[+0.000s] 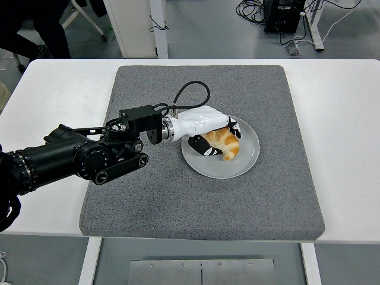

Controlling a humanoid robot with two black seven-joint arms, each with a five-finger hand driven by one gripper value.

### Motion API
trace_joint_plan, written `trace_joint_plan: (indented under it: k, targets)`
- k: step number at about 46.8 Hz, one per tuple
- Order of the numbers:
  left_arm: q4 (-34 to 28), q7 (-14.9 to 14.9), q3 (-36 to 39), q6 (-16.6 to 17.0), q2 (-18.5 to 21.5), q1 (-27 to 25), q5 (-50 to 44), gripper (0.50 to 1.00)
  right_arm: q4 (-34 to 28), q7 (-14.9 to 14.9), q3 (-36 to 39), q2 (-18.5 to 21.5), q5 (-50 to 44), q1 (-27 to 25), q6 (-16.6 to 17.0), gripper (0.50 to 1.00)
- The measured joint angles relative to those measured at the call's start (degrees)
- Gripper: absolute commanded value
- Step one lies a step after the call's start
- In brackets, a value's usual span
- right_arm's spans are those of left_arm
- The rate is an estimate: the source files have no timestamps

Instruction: Place the bread on the plate

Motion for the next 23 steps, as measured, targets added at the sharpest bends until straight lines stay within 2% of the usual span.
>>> trace_joint_plan:
  k: [12, 23]
  targets:
    - [-0.96, -2.06, -0.03, -0.10, 0.13, -0.29, -0.09, 0.977, 0.00, 0.01, 0.00, 0.00, 0.00, 0.00, 0.04, 1.000]
    - [-2.34, -5.60, -0.95, -0.02, 1.23, -0.78, -1.24, 0.978, 0.00, 0.01, 0.00, 0.00, 0.00, 0.00, 0.01, 1.000]
